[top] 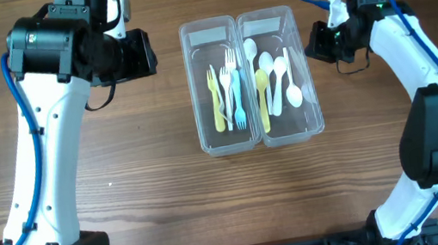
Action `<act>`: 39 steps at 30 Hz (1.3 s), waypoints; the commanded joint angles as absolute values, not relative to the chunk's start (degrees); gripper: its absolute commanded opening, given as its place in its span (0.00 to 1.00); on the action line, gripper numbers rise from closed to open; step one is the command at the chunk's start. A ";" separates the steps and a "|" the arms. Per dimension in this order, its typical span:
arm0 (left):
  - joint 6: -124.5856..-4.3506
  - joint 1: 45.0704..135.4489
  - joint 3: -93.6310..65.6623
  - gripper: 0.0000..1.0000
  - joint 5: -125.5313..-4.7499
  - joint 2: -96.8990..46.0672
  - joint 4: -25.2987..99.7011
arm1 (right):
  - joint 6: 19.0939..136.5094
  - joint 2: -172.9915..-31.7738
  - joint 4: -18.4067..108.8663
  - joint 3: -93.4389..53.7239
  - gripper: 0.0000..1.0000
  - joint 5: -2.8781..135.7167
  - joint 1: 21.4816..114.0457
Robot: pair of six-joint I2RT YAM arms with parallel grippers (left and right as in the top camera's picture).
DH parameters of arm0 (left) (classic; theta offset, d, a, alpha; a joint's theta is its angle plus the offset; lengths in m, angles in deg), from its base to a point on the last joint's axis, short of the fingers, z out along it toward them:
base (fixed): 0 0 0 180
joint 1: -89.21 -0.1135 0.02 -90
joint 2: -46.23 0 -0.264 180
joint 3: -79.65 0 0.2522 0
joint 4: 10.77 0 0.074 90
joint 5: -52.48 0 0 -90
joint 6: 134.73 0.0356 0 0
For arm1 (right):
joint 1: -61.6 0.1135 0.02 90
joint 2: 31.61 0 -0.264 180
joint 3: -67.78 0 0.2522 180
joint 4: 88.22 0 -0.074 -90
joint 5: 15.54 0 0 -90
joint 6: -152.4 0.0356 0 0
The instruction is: Pack container
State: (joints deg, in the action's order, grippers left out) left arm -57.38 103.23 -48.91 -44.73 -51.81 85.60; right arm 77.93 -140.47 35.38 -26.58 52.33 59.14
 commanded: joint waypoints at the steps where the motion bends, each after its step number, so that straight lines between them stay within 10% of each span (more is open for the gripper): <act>1: -52.92 102.90 -49.22 0.49 -41.91 -51.24 85.63 | 73.39 -134.87 33.59 -28.81 0.04 58.08 57.44; 19: -50.93 102.90 -49.37 0.49 -33.32 -24.71 77.82 | 66.90 -80.45 32.17 -32.09 0.06 64.64 57.46; 22: -50.93 102.90 -49.37 0.73 -33.32 -20.90 78.70 | 67.05 -75.66 29.79 -32.06 0.10 64.64 57.46; 23: -50.93 102.90 -49.37 1.00 -33.30 -19.98 79.16 | 67.03 -74.42 28.67 -32.06 0.14 64.64 57.46; 29: -50.93 102.90 -49.37 1.00 -30.76 -17.49 82.61 | 67.07 -72.91 24.28 -31.98 1.00 64.62 57.46; 39: -50.95 102.90 -49.37 1.00 -30.52 -17.51 83.92 | 67.07 -73.41 23.23 -31.74 1.00 64.62 57.46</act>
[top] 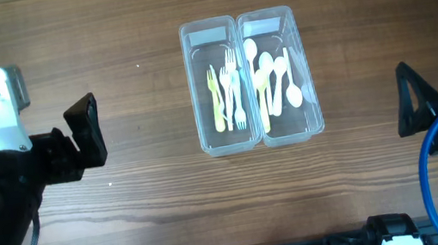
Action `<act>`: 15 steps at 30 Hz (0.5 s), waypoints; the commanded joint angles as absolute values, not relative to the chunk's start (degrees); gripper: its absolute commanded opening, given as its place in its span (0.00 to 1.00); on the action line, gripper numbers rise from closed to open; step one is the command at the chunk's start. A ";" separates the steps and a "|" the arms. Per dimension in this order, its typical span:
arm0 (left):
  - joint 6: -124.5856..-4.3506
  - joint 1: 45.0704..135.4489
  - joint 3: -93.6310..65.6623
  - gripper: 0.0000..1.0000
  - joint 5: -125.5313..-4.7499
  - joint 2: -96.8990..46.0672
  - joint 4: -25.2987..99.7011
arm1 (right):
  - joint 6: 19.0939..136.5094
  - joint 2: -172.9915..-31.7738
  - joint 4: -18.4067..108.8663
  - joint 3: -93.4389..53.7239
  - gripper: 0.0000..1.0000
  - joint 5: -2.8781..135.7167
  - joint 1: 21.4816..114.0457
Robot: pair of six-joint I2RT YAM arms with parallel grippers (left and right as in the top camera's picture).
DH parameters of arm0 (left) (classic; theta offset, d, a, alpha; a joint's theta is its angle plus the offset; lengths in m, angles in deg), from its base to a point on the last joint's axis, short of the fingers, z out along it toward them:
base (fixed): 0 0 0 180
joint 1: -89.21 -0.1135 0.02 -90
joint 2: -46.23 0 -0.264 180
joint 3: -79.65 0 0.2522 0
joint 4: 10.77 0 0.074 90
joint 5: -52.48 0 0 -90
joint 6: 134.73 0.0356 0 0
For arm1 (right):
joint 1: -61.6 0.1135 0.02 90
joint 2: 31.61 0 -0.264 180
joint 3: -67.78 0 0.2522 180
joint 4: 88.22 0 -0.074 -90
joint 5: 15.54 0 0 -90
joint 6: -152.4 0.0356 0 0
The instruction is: Pack container
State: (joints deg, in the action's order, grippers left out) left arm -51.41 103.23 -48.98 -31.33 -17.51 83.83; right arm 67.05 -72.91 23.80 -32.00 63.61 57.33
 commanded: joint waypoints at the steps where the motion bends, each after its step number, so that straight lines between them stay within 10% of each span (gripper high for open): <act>1: -50.95 102.90 -49.37 1.00 -30.52 -17.51 83.94 | 67.05 -73.39 22.77 -31.74 1.00 64.62 57.46; 15: -50.97 102.90 -49.37 1.00 -30.56 -17.51 83.90 | 67.07 -73.41 20.11 -31.74 1.00 64.62 57.46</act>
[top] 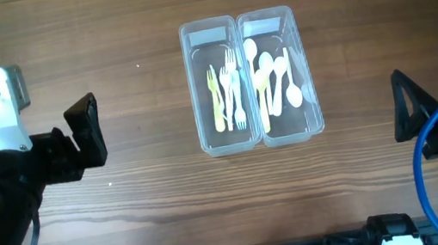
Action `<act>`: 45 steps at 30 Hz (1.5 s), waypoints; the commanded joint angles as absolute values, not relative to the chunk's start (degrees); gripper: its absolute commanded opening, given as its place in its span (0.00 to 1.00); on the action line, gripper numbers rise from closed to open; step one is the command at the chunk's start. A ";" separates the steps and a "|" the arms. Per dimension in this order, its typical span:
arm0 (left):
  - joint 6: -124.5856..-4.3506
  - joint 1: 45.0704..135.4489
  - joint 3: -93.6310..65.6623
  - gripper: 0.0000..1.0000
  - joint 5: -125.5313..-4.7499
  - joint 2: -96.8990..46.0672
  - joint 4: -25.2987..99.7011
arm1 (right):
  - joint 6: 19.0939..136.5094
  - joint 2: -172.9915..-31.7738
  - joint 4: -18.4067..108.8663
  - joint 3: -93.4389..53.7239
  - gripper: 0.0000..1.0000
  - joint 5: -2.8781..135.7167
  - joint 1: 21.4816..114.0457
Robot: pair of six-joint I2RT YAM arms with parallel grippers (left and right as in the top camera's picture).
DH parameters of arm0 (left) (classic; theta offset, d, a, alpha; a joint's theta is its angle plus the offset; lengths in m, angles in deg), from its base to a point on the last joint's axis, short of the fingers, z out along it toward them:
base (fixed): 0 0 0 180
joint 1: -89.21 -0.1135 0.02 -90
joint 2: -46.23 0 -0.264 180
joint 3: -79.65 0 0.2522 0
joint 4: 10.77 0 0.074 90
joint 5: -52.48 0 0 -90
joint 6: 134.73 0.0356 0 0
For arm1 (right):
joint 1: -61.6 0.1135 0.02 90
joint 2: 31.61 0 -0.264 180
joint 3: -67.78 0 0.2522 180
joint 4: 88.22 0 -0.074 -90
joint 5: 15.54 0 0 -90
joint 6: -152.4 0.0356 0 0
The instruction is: Pack container
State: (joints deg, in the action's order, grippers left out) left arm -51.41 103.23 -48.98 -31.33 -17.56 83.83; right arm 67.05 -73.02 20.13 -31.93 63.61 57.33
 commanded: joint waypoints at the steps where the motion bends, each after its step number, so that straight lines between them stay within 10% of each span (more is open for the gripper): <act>1: -50.97 102.90 -49.37 1.00 -30.56 -17.51 83.90 | 67.07 -73.41 20.11 -31.74 1.00 64.59 57.46; 32: -50.97 102.90 -49.37 1.00 -30.56 -17.51 83.90 | 66.83 -72.71 18.14 -29.11 1.00 67.41 57.46; 45: -50.97 102.90 -49.37 1.00 -30.56 -17.51 83.90 | 66.87 -45.59 36.76 12.81 1.00 73.21 57.46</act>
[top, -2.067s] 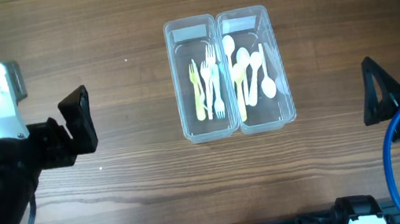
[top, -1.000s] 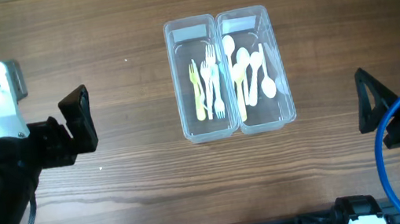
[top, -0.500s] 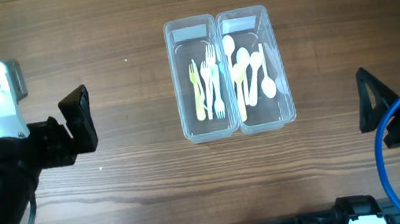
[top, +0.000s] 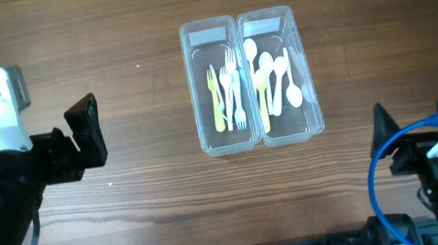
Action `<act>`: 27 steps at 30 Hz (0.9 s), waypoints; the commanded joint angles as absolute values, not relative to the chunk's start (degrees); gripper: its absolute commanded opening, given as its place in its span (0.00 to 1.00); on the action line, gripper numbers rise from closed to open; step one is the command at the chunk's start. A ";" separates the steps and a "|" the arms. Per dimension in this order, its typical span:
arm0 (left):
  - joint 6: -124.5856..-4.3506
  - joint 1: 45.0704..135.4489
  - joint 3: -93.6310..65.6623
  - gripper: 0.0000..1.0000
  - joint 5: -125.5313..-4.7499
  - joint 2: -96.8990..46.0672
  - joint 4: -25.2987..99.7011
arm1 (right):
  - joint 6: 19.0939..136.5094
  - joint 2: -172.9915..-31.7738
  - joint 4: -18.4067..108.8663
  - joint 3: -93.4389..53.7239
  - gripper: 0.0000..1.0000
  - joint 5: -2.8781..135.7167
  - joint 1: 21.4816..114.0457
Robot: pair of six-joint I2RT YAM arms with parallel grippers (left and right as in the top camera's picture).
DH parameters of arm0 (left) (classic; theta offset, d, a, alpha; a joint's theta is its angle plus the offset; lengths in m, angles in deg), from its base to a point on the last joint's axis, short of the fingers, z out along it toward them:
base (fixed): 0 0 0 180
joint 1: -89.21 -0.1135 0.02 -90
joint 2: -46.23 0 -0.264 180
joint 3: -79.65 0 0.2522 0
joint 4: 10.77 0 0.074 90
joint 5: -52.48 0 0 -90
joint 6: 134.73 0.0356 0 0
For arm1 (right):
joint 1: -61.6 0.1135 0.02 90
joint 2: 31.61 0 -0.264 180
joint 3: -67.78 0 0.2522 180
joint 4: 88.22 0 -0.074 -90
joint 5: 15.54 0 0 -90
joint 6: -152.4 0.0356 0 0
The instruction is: Pack container
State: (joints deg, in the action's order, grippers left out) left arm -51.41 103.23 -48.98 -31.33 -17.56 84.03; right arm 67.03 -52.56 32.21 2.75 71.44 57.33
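Two clear plastic containers stand side by side at the table's middle. The left container holds yellow, white and blue forks. The right container holds white and yellow spoons. My left gripper hangs well to the left of the containers, its black fingers pointing right. My right gripper sits low at the front right, below and right of the spoon container. Nothing shows in either one. This view does not reveal whether their jaws are apart.
The left arm's white and black body fills the left edge. The right arm with its blue cable crowds the front right corner. A black base rail runs along the front edge. The wooden table surrounds the containers.
My right gripper has moved from the right edge to lower down and a little left, near the front corner. The left arm and both containers are unchanged.
At first both arms reached over the table, the left gripper just left of the fork container and the right gripper just right of the spoon container. Later both were drawn back to the sides. The right arm has since dropped toward the front right corner.
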 commanded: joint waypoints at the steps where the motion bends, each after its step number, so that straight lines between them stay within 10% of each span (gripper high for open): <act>1: -50.97 102.90 -49.37 1.00 -30.56 -17.51 83.90 | 66.92 -44.28 37.70 14.91 1.00 73.21 57.46; 27: -50.97 102.90 -49.37 1.00 -30.56 -17.51 83.90 | 67.09 -37.50 63.08 46.86 1.00 70.39 57.46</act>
State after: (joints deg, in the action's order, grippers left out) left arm -51.41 103.23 -48.98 -31.31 -17.56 84.01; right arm 67.05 -38.37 61.74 45.29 71.48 57.33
